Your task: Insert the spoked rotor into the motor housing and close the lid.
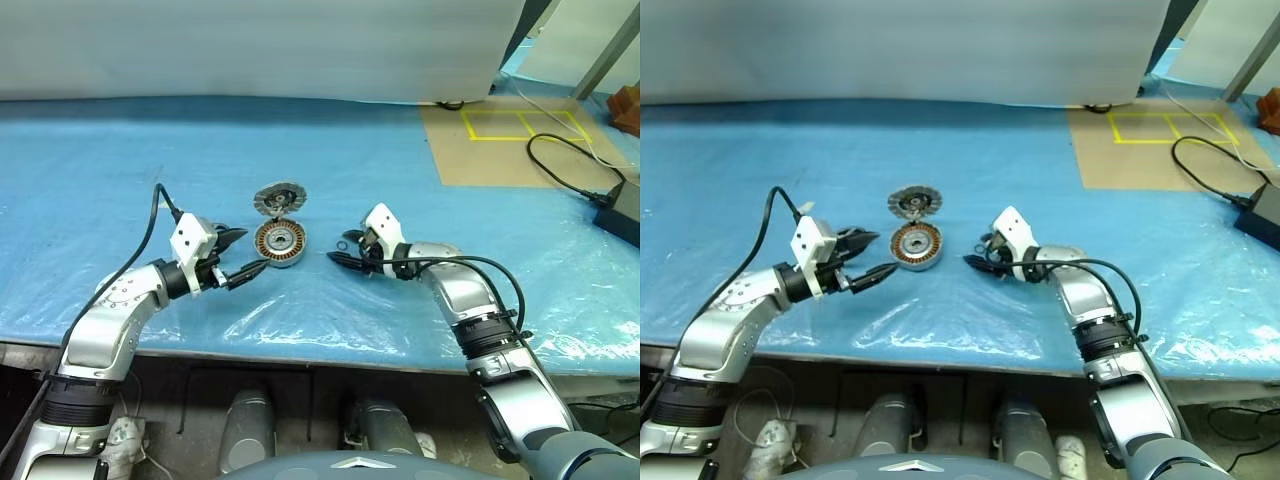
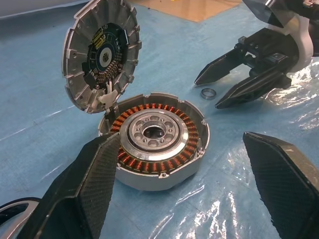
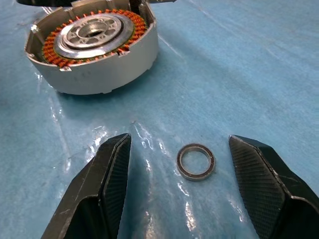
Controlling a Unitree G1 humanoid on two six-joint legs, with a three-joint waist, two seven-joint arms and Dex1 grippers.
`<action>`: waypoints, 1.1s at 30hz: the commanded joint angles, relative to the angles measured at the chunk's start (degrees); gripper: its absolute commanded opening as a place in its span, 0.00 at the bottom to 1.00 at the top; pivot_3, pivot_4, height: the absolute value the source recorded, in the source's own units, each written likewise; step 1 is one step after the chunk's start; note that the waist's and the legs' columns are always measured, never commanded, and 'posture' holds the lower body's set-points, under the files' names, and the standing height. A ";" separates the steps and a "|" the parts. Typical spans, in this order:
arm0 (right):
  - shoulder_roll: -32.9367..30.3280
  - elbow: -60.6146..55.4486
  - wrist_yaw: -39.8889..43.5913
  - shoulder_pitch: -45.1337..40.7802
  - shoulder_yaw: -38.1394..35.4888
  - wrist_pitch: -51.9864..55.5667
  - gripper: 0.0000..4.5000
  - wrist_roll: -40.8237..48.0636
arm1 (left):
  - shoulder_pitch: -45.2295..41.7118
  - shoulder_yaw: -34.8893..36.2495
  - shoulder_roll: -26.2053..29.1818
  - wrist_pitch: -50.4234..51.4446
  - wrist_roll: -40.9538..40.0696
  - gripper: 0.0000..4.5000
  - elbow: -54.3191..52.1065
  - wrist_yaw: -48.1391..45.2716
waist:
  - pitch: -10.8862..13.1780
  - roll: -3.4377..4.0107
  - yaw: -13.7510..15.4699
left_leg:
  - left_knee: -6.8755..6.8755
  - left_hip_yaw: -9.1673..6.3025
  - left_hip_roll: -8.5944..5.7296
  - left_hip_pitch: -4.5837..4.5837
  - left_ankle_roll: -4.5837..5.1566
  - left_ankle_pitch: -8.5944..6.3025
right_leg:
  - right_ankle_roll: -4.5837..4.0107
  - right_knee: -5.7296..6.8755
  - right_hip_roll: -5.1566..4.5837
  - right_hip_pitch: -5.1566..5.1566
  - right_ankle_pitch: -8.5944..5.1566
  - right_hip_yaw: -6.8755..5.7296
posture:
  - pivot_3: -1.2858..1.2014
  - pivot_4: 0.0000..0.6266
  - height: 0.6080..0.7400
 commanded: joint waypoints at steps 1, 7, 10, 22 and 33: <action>-0.71 -0.17 0.02 0.63 0.33 -2.23 0.73 -0.08 | -0.51 0.13 0.10 -0.14 0.10 0.92 -1.51 0.24 | 0.00 0.00 0.00 | 0.00 0.00 0.00 0.00 -0.02 -0.02 | 0.00 0.00 0.00 0.00 0.00 0.00 | 0.52 0.24 1.00; -1.94 1.59 0.83 1.25 -0.38 -3.95 0.73 0.33 | -0.66 -0.12 0.19 -0.07 0.13 0.92 -1.66 0.18 | 0.00 0.00 0.02 | 0.00 0.00 0.00 0.02 -0.03 -0.05 | 0.00 -0.01 0.00 0.03 0.00 0.00 | 0.52 0.24 1.00; -1.98 4.66 0.86 1.15 -0.21 -6.29 0.73 0.00 | -0.77 -0.28 0.10 -0.12 0.25 0.92 -1.53 0.19 | 0.00 -0.01 0.03 | 0.00 0.00 0.00 0.09 -0.03 -0.05 | 0.00 -0.03 -0.01 0.12 0.00 0.00 | 0.52 0.24 1.00; -0.43 19.43 0.59 -0.95 0.75 -17.30 0.61 -1.89 | -1.06 -0.50 -0.32 -0.18 0.66 0.92 -1.45 0.54 | 0.00 -0.03 0.13 | -0.45 0.03 -0.10 1.59 0.06 -0.15 | 0.06 -0.38 -0.04 1.51 -0.07 0.05 | 0.52 0.24 1.00; -0.22 30.45 1.02 -2.57 0.27 -25.47 0.14 -2.84 | -0.97 -0.52 -0.51 -0.35 0.88 0.92 -1.33 0.57 | -0.16 -0.25 -0.09 | -1.16 0.07 -0.22 1.90 0.05 -0.14 | 0.05 -1.19 -0.03 1.91 -0.05 0.05 | 0.52 0.24 1.00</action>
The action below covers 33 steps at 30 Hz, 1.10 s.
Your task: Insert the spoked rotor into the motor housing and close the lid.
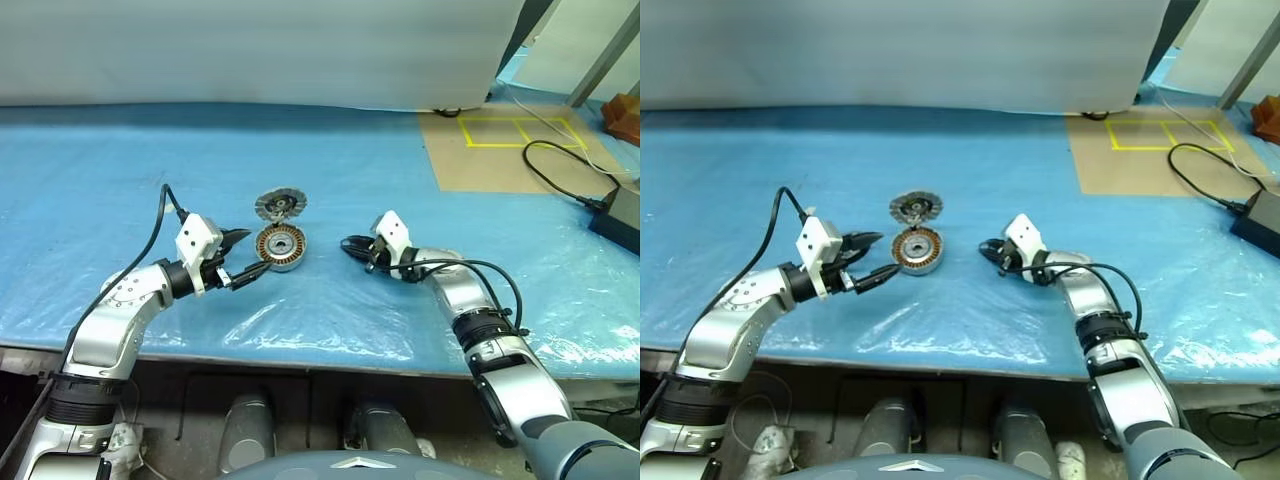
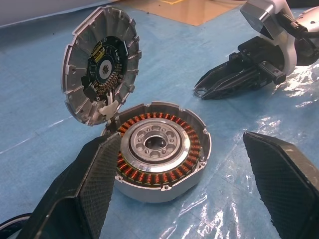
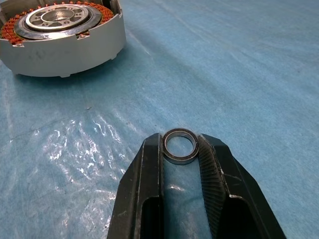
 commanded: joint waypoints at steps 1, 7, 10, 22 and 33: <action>-0.16 8.11 -0.40 1.48 0.94 -1.20 0.14 -2.56 | -0.49 0.21 -0.02 -0.39 -0.17 0.92 -1.26 0.00 | -0.01 -0.01 0.02 | 0.00 0.00 0.00 0.02 0.00 0.00 | 0.00 0.01 0.00 0.02 0.00 0.00 | 0.52 0.24 1.00; 0.23 12.44 0.06 -0.17 0.60 -4.26 0.14 -2.33 | -0.68 0.16 -0.36 -0.45 -0.16 0.92 -1.19 0.15 | -0.10 -0.14 0.08 | 0.01 0.00 -0.03 0.32 0.00 -0.01 | 0.03 0.01 -0.03 0.29 -0.01 0.01 | 0.52 0.24 1.00; 0.48 17.14 0.75 -2.45 -0.28 -7.28 0.14 -2.09 | -0.68 0.21 -0.47 -0.40 -0.17 0.92 -1.23 0.16 | -0.10 -0.15 0.07 | 0.01 0.00 -0.04 0.32 0.00 -0.01 | 0.03 0.01 -0.03 0.28 -0.01 0.03 | 0.52 0.24 1.00; 4.10 7.46 12.14 -11.06 -0.30 -1.20 0.14 0.83 | 0.42 2.58 0.85 1.20 -1.96 0.92 -2.61 -0.20 | -0.08 -0.10 -0.31 | -0.01 0.02 0.07 -1.16 0.22 0.13 | -0.03 0.14 0.05 -1.26 0.02 -0.04 | 0.52 0.24 1.00; 1.93 -32.59 12.18 -14.63 2.57 32.67 0.14 6.30 | 4.47 3.46 1.39 0.96 -1.93 0.92 -5.27 1.46 | 0.05 -0.01 0.29 | 0.21 -0.01 0.16 -1.91 0.21 0.12 | -0.03 0.54 0.04 -2.02 0.03 -0.16 | 0.52 0.24 1.00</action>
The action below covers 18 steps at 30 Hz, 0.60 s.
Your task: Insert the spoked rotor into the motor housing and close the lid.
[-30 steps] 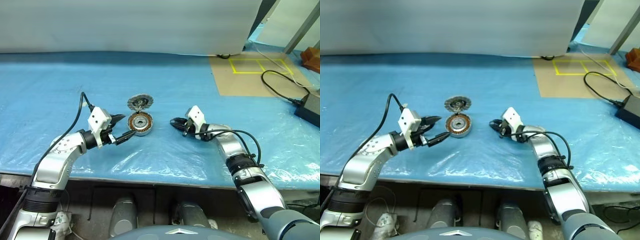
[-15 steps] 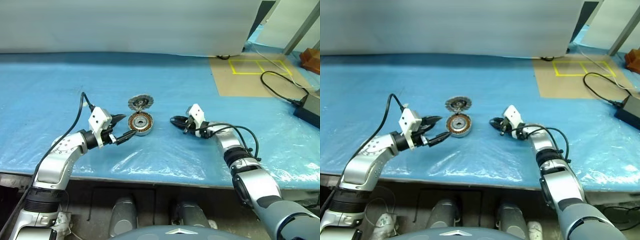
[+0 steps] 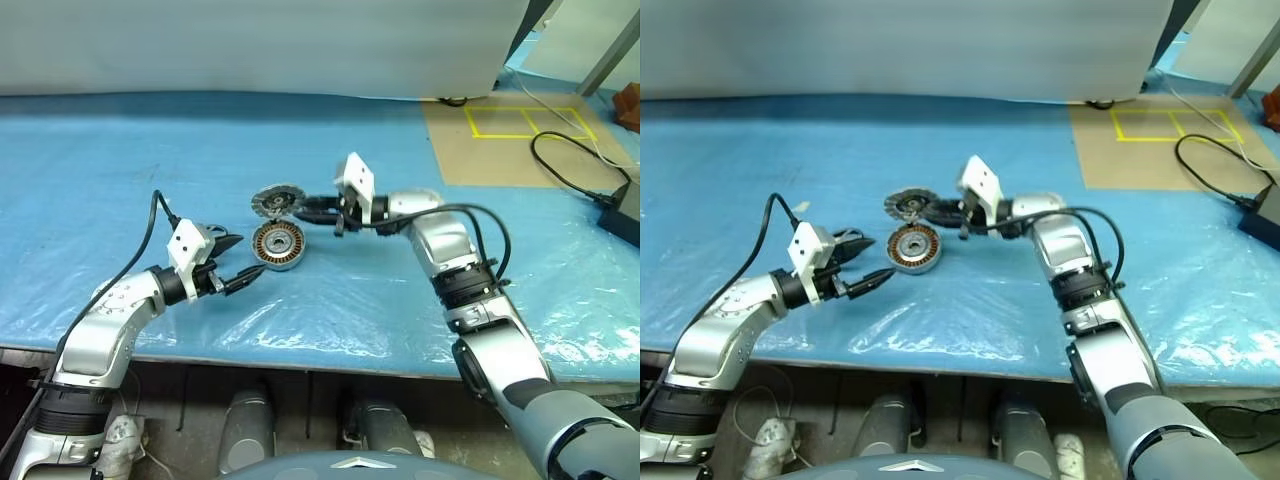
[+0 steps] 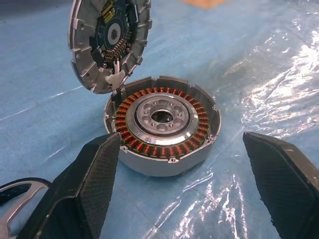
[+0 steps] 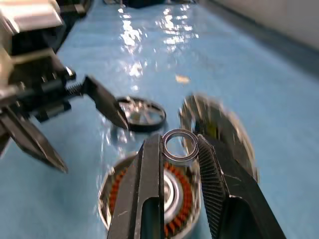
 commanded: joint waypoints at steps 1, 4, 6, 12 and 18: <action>-2.03 -4.97 0.15 -0.40 0.56 5.05 0.14 1.69 | 1.40 1.98 0.09 -0.05 -1.06 0.92 -3.30 0.99 | 0.02 0.03 0.28 | -0.02 0.00 0.01 0.08 -0.01 0.00 | 0.00 -0.13 0.00 0.12 0.00 0.00 | 0.52 0.24 1.00; -2.66 -6.00 0.43 -0.38 0.75 7.30 0.14 3.03 | 2.41 2.22 -0.07 -0.09 -1.14 0.92 -4.08 1.49 | 0.02 0.04 0.29 | -0.01 0.00 -0.08 0.08 -0.25 -0.06 | 0.10 -0.36 -0.02 0.24 0.05 0.08 | 0.52 0.24 1.00; -2.61 -5.37 0.34 -0.05 1.50 6.88 0.14 2.84 | 2.82 2.25 -0.10 -0.11 -1.15 0.92 -4.42 1.74 | 0.02 0.03 0.25 | 0.00 0.00 -0.13 0.08 -0.37 0.02 | 0.16 -0.37 -0.03 0.24 0.09 0.13 | 0.52 0.24 1.00; -3.49 -2.46 1.00 1.80 3.73 4.29 0.14 1.50 | 2.44 2.26 -0.18 -0.03 -1.29 0.92 -4.49 2.12 | 0.02 0.03 0.05 | -0.04 0.00 -0.12 0.06 -0.27 0.15 | 0.23 -0.35 -0.01 0.20 0.14 0.12 | 0.52 0.24 1.00; -1.41 3.34 -0.29 4.67 5.99 -0.91 0.14 -0.16 | 1.91 2.16 -0.07 0.04 -1.68 0.92 -4.45 1.98 | 0.02 0.03 -0.14 | 0.00 -0.02 -0.11 0.06 -0.26 0.16 | 0.35 -0.31 -0.01 0.20 0.21 0.11 | 0.52 0.24 1.00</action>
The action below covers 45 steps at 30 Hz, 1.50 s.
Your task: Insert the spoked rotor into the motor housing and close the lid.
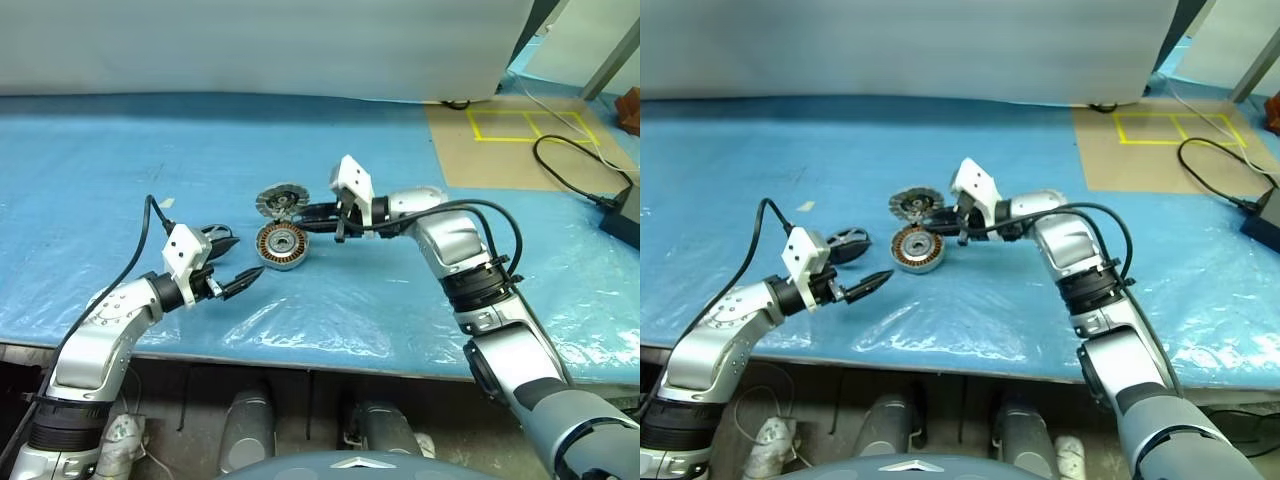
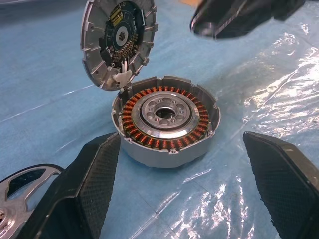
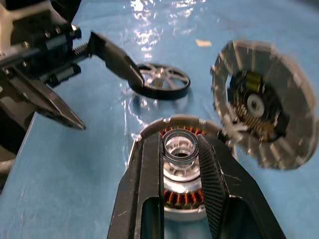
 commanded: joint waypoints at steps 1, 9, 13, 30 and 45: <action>1.22 1.93 -0.41 0.15 0.78 -3.83 0.14 -0.70 | -0.69 1.22 0.27 -0.02 -1.22 0.92 -1.66 -0.29 | 0.00 0.00 -0.14 | 0.01 0.00 0.00 -0.01 0.00 0.00 | -0.04 0.02 0.00 -0.01 -0.02 0.00 | 0.52 0.24 1.00; 4.43 9.16 -0.68 -2.02 0.94 -8.77 0.14 -1.35 | -0.59 1.97 1.25 -0.61 -1.79 0.92 -2.18 -1.00 | 0.00 0.00 -0.19 | 0.07 0.00 0.01 0.00 0.01 0.01 | -0.17 0.05 0.00 0.01 -0.10 0.00 | 0.52 0.24 1.00; 5.70 13.42 -0.88 -2.80 1.31 -11.78 0.14 -2.55 | -0.74 1.86 0.98 -1.24 -1.50 0.92 -1.91 -0.84 | 0.00 0.00 -0.20 | 0.09 0.00 0.01 0.00 0.02 0.01 | -0.18 0.09 0.00 0.00 -0.10 0.00 | 0.52 0.24 1.00; 11.28 27.38 -3.15 -8.43 -0.20 -19.46 0.14 -5.29 | -1.13 0.57 0.23 -1.58 -0.74 0.92 -1.76 -0.63 | 0.00 0.00 -0.15 | 0.33 0.00 0.05 0.02 0.03 0.00 | -0.25 0.54 -0.03 -0.07 -0.13 -0.02 | 0.52 0.24 1.00; 10.93 29.82 -3.61 -9.03 -1.19 -20.74 0.14 -6.35 | -1.21 0.00 -0.40 -1.50 -0.44 0.92 -1.83 -0.39 | 0.00 0.00 -0.15 | 0.48 0.00 0.08 0.03 0.03 0.00 | -0.30 0.77 -0.03 -0.11 -0.17 -0.01 | 0.52 0.24 1.00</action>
